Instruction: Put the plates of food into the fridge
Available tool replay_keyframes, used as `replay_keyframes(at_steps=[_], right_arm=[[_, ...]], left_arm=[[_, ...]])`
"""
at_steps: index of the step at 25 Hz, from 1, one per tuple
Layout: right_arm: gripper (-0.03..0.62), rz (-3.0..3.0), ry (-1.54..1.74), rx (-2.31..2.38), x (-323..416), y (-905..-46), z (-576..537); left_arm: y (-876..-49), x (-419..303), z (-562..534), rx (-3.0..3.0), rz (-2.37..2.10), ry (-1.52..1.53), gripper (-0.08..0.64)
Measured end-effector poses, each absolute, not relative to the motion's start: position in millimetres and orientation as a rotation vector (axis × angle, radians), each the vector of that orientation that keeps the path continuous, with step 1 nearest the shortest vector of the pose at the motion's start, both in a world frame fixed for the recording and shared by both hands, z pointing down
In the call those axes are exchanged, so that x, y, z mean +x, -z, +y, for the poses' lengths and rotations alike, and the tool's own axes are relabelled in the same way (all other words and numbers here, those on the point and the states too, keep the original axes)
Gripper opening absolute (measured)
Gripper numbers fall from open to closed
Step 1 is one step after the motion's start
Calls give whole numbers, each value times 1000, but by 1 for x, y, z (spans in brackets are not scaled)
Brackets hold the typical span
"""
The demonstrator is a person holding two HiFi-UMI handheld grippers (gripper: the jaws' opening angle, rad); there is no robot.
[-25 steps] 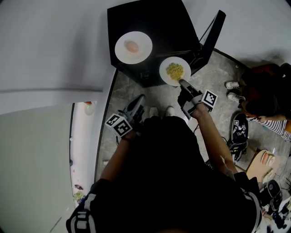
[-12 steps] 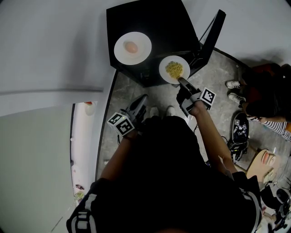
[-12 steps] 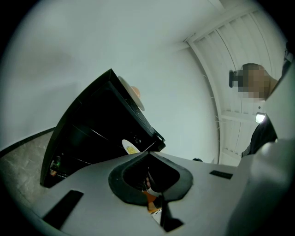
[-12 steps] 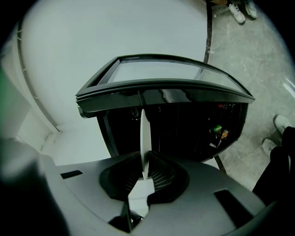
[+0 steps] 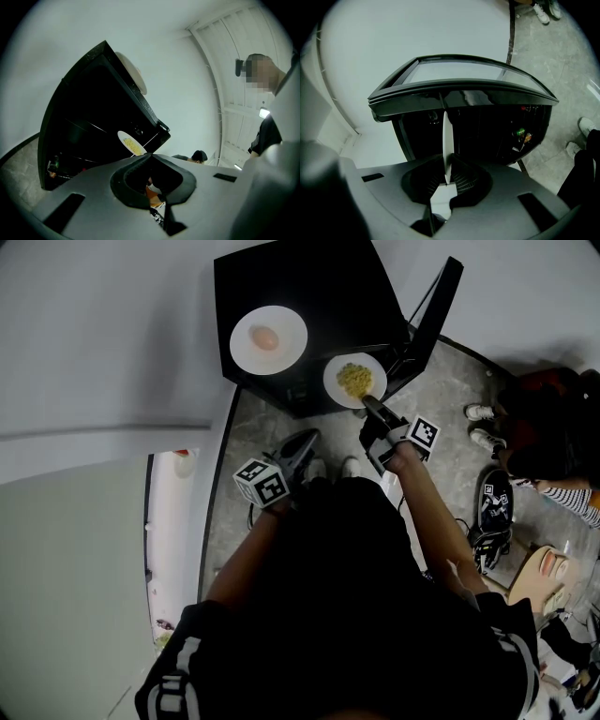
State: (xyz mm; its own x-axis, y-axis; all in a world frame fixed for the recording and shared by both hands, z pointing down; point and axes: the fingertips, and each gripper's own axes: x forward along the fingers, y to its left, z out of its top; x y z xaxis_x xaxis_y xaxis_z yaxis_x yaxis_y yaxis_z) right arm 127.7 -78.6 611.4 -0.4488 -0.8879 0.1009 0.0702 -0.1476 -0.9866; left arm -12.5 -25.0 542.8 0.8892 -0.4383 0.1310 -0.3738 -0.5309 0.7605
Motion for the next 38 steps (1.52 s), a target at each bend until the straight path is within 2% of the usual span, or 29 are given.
replay_keyframes(at_steps=[38], right_arm=[[52,1294,1652,-1061,125,-636,-124]], left_arm=[[-563,8,-62,2151,-545,62,21]])
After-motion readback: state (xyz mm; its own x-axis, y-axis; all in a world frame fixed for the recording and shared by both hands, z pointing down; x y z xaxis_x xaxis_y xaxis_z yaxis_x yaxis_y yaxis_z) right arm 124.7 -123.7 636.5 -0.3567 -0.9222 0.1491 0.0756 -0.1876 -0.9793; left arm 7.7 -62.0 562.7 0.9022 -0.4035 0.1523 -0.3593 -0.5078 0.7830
